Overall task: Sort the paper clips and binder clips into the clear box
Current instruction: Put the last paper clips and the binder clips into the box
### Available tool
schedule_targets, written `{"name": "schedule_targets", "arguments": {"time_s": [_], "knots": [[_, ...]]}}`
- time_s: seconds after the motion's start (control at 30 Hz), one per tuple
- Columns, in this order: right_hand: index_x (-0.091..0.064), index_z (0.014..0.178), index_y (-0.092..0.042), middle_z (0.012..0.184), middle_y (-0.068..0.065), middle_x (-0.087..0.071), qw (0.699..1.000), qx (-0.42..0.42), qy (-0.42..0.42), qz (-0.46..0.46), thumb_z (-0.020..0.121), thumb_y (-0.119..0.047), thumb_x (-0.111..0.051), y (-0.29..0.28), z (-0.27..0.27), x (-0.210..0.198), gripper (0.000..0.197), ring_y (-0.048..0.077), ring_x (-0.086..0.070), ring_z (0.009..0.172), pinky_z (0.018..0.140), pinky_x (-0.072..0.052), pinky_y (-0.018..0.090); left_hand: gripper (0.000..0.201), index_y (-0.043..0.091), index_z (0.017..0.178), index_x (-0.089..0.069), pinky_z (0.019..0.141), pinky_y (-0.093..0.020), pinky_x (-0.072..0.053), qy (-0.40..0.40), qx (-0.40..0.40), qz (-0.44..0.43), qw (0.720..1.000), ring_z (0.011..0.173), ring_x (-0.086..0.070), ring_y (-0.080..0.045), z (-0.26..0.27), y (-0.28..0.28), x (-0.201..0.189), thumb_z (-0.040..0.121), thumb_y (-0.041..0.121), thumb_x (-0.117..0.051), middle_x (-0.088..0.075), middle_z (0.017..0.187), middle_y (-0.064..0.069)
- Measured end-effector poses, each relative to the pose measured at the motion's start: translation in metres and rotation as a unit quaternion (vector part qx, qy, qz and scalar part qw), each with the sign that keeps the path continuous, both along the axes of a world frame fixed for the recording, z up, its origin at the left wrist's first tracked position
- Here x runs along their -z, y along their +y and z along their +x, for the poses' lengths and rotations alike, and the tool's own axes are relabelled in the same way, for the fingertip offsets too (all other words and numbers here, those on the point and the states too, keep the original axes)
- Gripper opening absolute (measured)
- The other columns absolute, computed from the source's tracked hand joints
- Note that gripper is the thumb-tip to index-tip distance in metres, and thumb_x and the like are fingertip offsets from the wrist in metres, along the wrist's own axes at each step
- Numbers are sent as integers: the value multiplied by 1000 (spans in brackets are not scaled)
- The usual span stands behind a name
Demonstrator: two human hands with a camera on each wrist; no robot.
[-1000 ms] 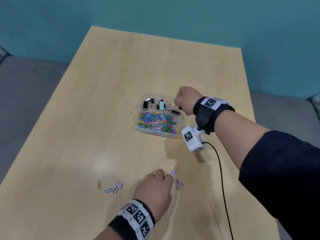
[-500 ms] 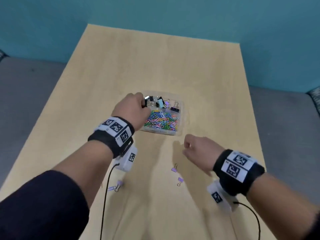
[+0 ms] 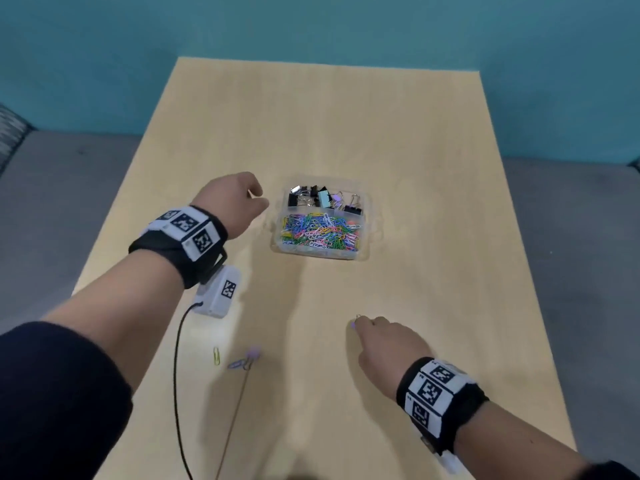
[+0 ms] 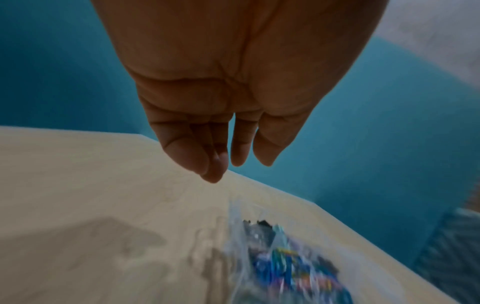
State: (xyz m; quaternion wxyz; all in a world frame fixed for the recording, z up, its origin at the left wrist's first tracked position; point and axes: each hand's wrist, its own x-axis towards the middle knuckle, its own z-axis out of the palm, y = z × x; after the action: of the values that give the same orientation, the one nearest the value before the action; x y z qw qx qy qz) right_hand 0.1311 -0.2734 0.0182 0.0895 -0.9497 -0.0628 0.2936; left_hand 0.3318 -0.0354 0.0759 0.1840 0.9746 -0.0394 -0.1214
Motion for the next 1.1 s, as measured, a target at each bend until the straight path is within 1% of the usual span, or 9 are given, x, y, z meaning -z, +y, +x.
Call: {"name": "schedule_targets", "arguments": {"time_s": [0.17, 0.2, 0.3, 0.37, 0.43, 0.53, 0.6, 0.8, 1.1], "knots": [[-55, 84, -28, 83, -8, -60, 987, 109, 41, 111, 88, -10, -38, -10, 14, -6, 24, 19, -52, 69, 61, -37, 27, 12, 23, 84, -53, 58, -31, -41, 131, 102, 90, 982, 69, -52, -14, -97, 34, 16, 85, 35, -55, -59, 78, 4], [-56, 73, -23, 71, -7, -58, 952, 221, 68, 202, 87, -5, -38, -14, 15, -5, 28, 19, -52, 62, 59, -38, 26, 14, 23, 84, -51, 57, -31, -39, 153, 126, 109, 974, 69, -52, -15, -116, 37, 22, 84, 37, -54, -56, 78, 4], [-57, 67, -3, 60, 11, -52, 735, 496, 146, 439, 83, 9, -33, -18, 17, -7, 32, 25, -50, 53, 51, -44, 30, 23, 24, 92, -47, 62, -32, -38, 172, 176, 138, 959, 75, -50, -17, -160, 39, 42, 84, 45, -53, -52, 85, 5], [-55, 70, -3, 64, 13, -52, 681, 530, 164, 478, 86, 7, -34, -18, 19, -9, 28, 23, -46, 51, 45, -42, 27, 24, 23, 100, -47, 67, -31, -38, 154, 199, 155, 955, 85, -51, -20, -177, 32, 52, 87, 43, -51, -53, 95, 2], [-53, 73, -10, 65, 10, -51, 727, 504, 139, 445, 90, -6, -43, -15, 23, -9, 20, 19, -40, 49, 45, -32, 24, 19, 22, 105, -46, 66, -30, -35, 120, 219, 179, 952, 90, -51, -21, -186, 24, 59, 90, 34, -49, -54, 100, 0], [-46, 83, -16, 67, -3, -57, 930, 284, 49, 228, 93, -35, -50, -5, 28, -5, 22, 17, -46, 53, 49, -32, 27, 16, 19, 105, -47, 63, -30, -34, 110, 220, 196, 949, 88, -52, -22, -188, 15, 67, 90, 18, -44, -55, 99, -2], [-37, 92, -18, 79, 0, -59, 988, 127, 10, 87, 93, -45, -48, 7, 30, -2, 29, 22, -52, 66, 58, -37, 32, 14, 20, 98, -47, 62, -29, -34, 131, 202, 172, 955, 82, -48, -20, -185, 13, 66, 85, 16, -43, -55, 95, -1], [-31, 97, -16, 72, 0, -45, 999, 23, 13, 33, 86, -9, -37, 26, 38, 5, 14, 28, -49, 67, 55, -35, 34, 13, 19, 74, -42, 54, -32, -34, 32, 113, 17, 993, 65, -47, -25, -119, -6, 22, 75, 27, -53, -51, 71, 1], [-38, 106, -13, 96, 12, -55, 993, -105, 22, -43, 81, -1, -47, 22, 33, 1, 29, 30, -48, 72, 58, -37, 36, 19, 16, 86, -51, 58, -30, -43, -23, 77, -44, 996, 72, -56, -24, 24, -54, -2, 80, 33, -55, -58, 74, -1]]}}
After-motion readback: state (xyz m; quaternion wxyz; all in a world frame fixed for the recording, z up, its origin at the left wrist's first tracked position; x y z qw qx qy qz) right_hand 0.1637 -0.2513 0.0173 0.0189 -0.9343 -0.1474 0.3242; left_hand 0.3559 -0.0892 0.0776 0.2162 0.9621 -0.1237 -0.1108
